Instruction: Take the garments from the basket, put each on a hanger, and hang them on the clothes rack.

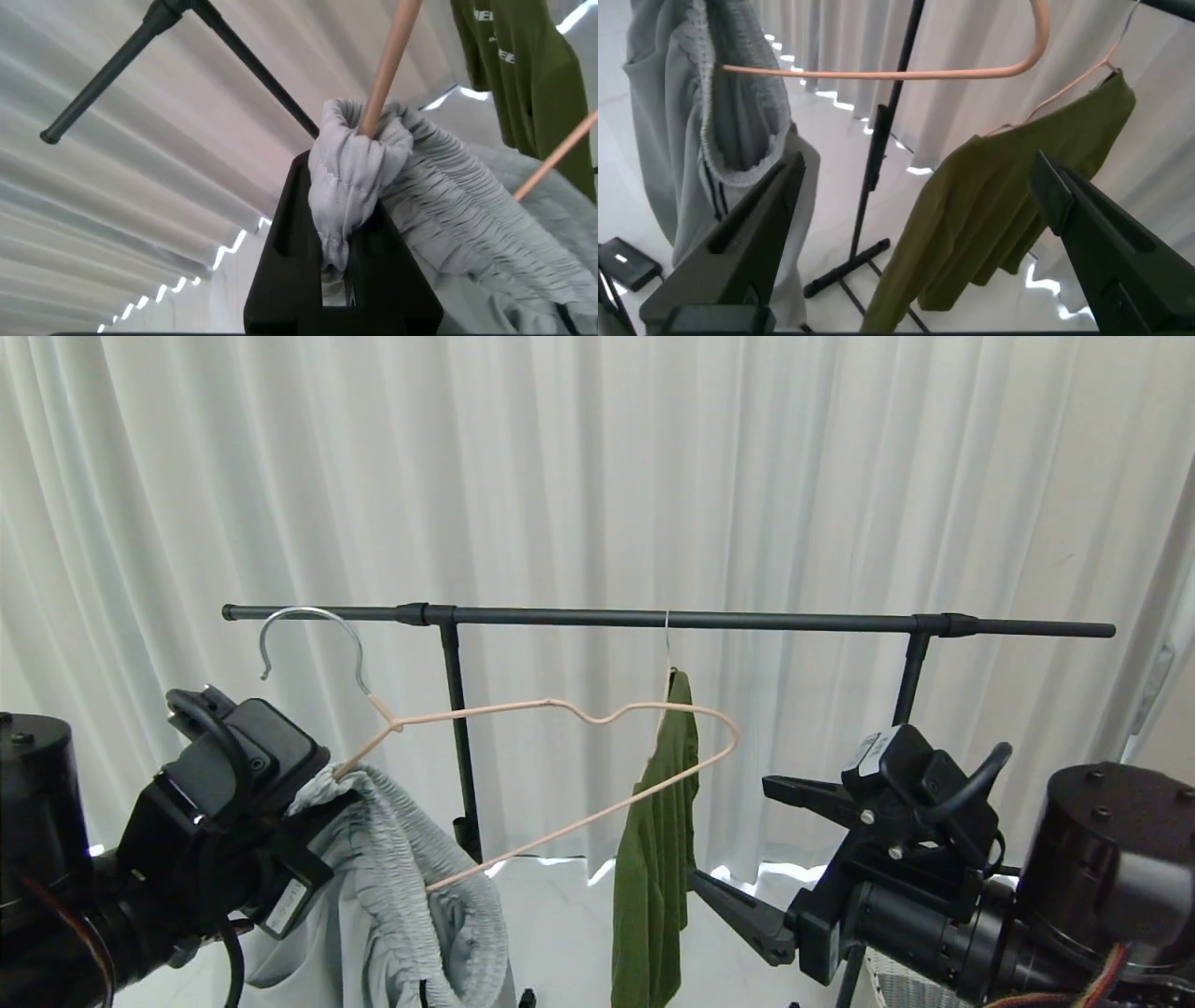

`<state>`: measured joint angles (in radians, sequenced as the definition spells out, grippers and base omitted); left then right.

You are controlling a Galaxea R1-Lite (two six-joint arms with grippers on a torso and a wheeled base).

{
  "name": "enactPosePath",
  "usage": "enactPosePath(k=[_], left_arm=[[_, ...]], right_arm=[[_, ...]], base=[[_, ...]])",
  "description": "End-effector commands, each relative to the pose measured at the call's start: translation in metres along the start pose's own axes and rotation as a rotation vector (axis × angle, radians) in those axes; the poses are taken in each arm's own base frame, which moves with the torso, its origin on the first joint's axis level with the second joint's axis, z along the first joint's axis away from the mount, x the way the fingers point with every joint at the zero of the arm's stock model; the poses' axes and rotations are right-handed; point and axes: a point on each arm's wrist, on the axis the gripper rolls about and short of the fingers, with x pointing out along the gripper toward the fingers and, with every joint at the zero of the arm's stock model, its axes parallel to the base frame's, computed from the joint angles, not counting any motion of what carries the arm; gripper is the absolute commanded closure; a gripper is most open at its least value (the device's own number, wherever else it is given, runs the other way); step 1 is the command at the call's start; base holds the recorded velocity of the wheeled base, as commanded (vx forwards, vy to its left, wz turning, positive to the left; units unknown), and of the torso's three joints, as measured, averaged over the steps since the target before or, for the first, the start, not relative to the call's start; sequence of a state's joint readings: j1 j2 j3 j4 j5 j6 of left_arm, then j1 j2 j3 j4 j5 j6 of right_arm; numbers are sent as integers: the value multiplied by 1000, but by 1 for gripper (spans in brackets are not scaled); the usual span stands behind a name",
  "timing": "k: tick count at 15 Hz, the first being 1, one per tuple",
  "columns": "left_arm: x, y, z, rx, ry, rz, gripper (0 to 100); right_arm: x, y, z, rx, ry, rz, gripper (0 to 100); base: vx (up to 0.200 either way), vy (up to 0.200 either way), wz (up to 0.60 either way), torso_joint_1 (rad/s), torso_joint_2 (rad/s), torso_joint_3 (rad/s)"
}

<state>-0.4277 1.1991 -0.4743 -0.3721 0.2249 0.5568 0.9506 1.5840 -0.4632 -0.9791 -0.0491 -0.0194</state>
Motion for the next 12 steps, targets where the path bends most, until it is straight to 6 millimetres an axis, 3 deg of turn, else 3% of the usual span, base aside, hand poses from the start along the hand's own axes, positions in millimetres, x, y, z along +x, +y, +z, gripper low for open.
enactPosePath(k=[1, 5, 9, 12], left_arm=[[4, 1, 2, -19, -1, -5, 100], [4, 8, 24, -57, -95, -31, 100], [-7, -6, 54, -47, -236, -126, 100], [-9, -8, 63, -39, -268, -144, 100]], right_arm=[[8, 1, -11, 19, 45, 1, 0], [26, 8, -26, 138, 112, 15, 0], [52, 22, -28, 191, 117, 51, 0], [67, 29, -31, 219, 124, 65, 0]], base=[[0, 0, 0, 0, 0, 0], [0, 0, 0, 0, 0, 0], [0, 0, 0, 0, 0, 0], [0, 0, 0, 0, 0, 0]])
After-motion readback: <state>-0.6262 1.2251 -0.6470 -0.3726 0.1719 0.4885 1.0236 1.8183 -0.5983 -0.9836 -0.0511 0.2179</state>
